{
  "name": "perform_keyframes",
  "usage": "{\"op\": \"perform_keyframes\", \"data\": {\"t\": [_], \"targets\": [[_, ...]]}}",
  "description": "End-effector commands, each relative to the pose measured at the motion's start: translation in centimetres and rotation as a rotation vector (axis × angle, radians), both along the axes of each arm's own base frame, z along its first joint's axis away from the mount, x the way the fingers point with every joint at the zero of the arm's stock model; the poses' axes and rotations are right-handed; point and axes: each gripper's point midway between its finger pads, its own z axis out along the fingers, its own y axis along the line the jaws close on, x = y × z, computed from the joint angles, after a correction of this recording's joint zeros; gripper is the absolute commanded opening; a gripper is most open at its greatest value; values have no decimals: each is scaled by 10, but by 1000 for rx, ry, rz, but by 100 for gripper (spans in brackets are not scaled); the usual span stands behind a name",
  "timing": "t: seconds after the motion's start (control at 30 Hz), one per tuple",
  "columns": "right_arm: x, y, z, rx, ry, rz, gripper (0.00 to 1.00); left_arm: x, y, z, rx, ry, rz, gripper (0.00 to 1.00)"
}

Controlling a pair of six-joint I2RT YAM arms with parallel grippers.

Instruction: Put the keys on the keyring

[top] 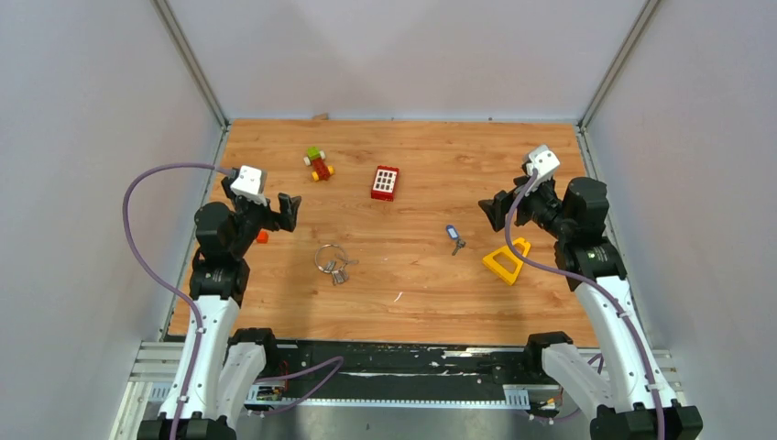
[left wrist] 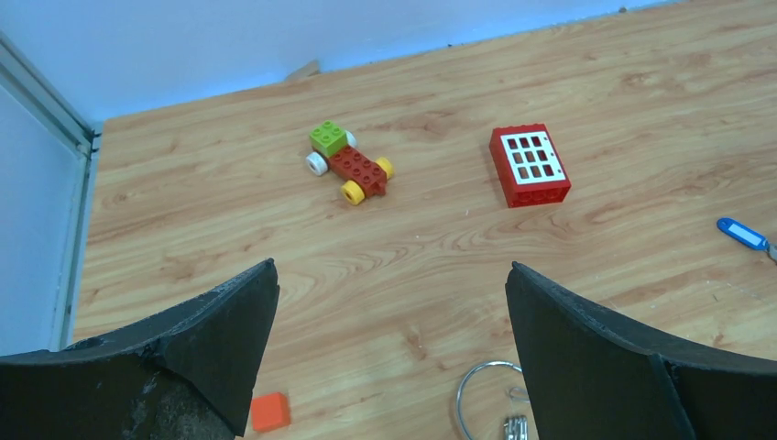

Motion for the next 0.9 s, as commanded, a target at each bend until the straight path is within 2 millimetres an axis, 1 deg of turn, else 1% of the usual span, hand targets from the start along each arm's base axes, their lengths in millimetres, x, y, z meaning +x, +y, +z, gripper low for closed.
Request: {"op": "perform_keyframes", "data": {"t": [0.0,0.17,0.33,0.5,0.57,0.67,0.8,0.87], "targets": [[-3,-1,17,-2,-75,-5,100,-3,0,9,31,-34,-7,100],[-2,-4,19,-10,-84,-23,100,-3,7,10,66,-14,23,100],[-2,-4,20,-14,-88,-21,100,-6,15,21,103,-4,55,100],[-7,-1,23,-10,-96,7,100,-12,9,31,170,12,-8,100],[-9,1,23,-12,-96,21,100,-18,-2,16,220,98,-109,100],[-10,4,19,-17,-92,41,100,-26,-21,-18,311,232,-273,100],[-14,10,14,-28,-85,96,100,-33,-34,-69,496,379,-370,100],[-15,12,12,-30,-83,108,100,-34,-37,-90,570,429,-398,99]]}}
